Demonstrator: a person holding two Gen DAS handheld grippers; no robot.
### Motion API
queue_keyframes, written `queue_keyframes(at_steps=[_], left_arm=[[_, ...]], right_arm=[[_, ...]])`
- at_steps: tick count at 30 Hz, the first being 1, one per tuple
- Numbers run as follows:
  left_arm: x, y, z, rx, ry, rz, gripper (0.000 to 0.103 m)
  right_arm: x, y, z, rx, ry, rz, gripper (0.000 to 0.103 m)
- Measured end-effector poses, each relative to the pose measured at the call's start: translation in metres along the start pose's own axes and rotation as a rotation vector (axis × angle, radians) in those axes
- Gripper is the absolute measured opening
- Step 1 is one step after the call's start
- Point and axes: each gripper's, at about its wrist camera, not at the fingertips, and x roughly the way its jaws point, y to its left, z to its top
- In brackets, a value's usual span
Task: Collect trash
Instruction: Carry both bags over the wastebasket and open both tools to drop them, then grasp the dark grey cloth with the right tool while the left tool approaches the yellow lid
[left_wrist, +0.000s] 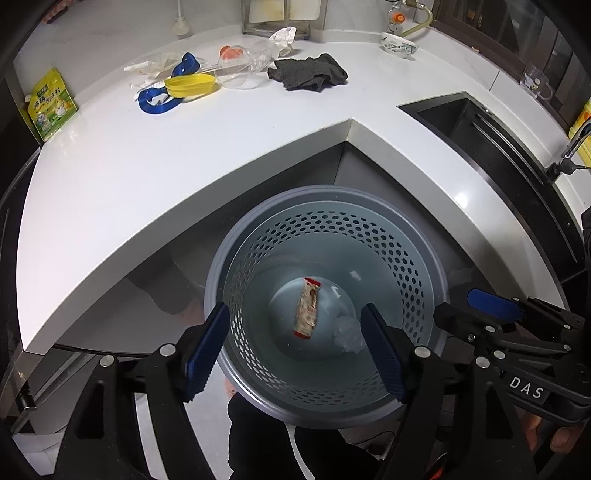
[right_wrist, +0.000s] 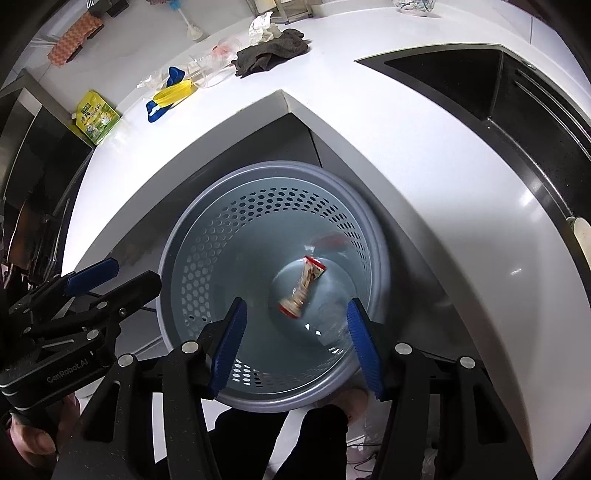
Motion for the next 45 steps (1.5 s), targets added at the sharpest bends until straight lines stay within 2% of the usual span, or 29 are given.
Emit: queue_keyframes(at_steps=[10, 14, 22, 29, 36, 41, 45], left_arm=[[-0.032, -0.002, 0.020, -0.009, -0.064, 0.032, 0.072], [-0.052, 0.007, 0.031, -0.029, -0.108, 0.054, 0.079], [-0.090, 0.051, 0.057, -0.102, -0.198, 0.102, 0.088], [-0.108, 0.106, 0.107, -0.124, -0.296, 0.153, 0.093], [-0.089, 0.158, 0.167, -0.100, -0.323, 0.170, 0.094], [-0.057, 0.176, 0.200, -0.039, -0.319, 0.188, 0.096], [-0.026, 0.186, 0.220, -0.010, -0.290, 0.160, 0.096]], right_arm=[[-0.030, -0.002, 0.014, 0.009, -0.052, 0.021, 0.055], [-0.042, 0.003, 0.028, -0.002, -0.084, 0.030, 0.055], [-0.053, 0.028, 0.073, -0.032, -0.148, 0.025, 0.057], [-0.047, 0.051, 0.124, -0.001, -0.210, -0.006, 0.060], [-0.019, 0.064, 0.175, 0.050, -0.259, -0.085, 0.063], [0.006, 0.062, 0.209, 0.082, -0.278, -0.143, 0.067], [0.029, 0.055, 0.233, 0.109, -0.264, -0.168, 0.067]])
